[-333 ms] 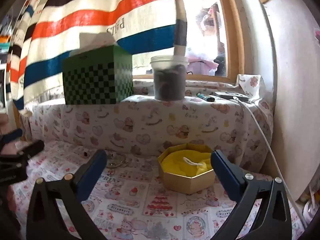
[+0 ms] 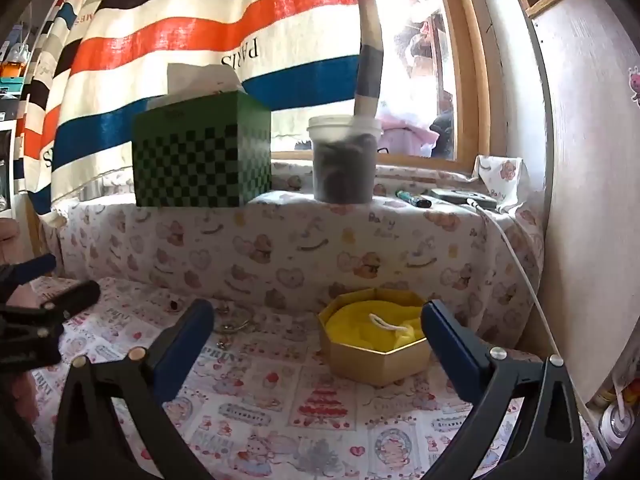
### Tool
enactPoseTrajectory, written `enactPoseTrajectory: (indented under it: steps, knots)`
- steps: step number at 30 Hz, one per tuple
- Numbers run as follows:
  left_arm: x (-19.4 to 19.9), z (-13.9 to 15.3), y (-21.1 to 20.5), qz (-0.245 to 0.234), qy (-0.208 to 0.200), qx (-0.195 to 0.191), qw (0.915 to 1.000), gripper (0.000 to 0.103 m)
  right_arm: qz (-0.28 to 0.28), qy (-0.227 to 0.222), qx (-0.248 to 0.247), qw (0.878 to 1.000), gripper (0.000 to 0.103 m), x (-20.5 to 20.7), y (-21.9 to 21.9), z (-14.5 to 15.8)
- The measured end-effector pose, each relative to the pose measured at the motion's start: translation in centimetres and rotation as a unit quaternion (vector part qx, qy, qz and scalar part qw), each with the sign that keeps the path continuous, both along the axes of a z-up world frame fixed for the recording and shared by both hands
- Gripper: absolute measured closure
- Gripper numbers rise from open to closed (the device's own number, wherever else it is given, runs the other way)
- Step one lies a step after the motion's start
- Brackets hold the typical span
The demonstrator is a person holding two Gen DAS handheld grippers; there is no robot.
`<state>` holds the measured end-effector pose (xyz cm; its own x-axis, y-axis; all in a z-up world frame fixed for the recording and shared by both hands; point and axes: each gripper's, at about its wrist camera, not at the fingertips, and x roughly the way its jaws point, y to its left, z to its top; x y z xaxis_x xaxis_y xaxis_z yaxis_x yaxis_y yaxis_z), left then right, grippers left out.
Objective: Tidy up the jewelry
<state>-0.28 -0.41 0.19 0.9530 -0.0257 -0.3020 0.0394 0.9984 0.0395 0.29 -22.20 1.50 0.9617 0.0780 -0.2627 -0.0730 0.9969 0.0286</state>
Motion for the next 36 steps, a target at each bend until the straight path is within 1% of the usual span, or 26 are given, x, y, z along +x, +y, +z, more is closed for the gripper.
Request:
enactPoseTrajectory:
  steps: [1,3,7,9,11,13,16,18,20,22,36]
  knots:
    - [0.1,-0.1,-0.6,0.012,-0.002,0.009,0.9999,0.000,-0.002,0.003,-0.001,1.000,0.000,0.1,0.0,0.0]
    - [0.0,-0.1,-0.5,0.015,-0.006,0.007,0.9999,0.000,0.001,0.009,0.003,1.000,0.000,0.4,-0.1,0.0]
    - [-0.1,-0.1,-0.3,-0.014,-0.007,-0.005,0.9999,0.000,-0.011,0.015,0.007,1.000,0.000,0.5,-0.3,0.1]
    - [-0.3,-0.1,-0.4,-0.030,-0.011,-0.009,0.9994,0.000,-0.004,0.012,0.009,1.000,0.004,0.3,-0.2,0.1]
    - [-0.4,-0.1,-0.7,-0.027,-0.011,-0.003,0.9996,0.000,0.001,0.011,0.002,1.000,0.004,0.2,0.2,0.1]
    - [-0.3,-0.1,-0.7,-0.028,-0.009,-0.006,0.9995,0.000,0.001,0.007,-0.008,1.000,0.004,0.0,0.6,0.2]
    - [-0.2,-0.1,-0.6,-0.027,-0.008,-0.007,0.9996,0.000,-0.016,-0.002,-0.023,1.000,0.004,-0.4,0.9,0.4]
    - [-0.2,-0.1,-0.6,-0.022,-0.008,-0.003,0.9997,0.000,-0.012,-0.005,-0.024,1.000,0.004,-0.5,1.0,0.4]
    - [-0.1,-0.1,-0.7,-0.022,-0.007,-0.001,0.9997,0.000,-0.014,0.003,-0.027,1.000,0.003,-0.2,1.1,0.4]
    - [-0.1,-0.2,-0.7,-0.021,-0.007,-0.001,0.9998,0.000,-0.012,0.011,-0.023,1.000,0.000,0.1,0.9,0.2]
    - [0.0,-0.2,-0.4,-0.013,-0.002,-0.006,0.9999,0.000,-0.022,0.021,-0.020,0.999,0.000,0.2,0.9,0.0]
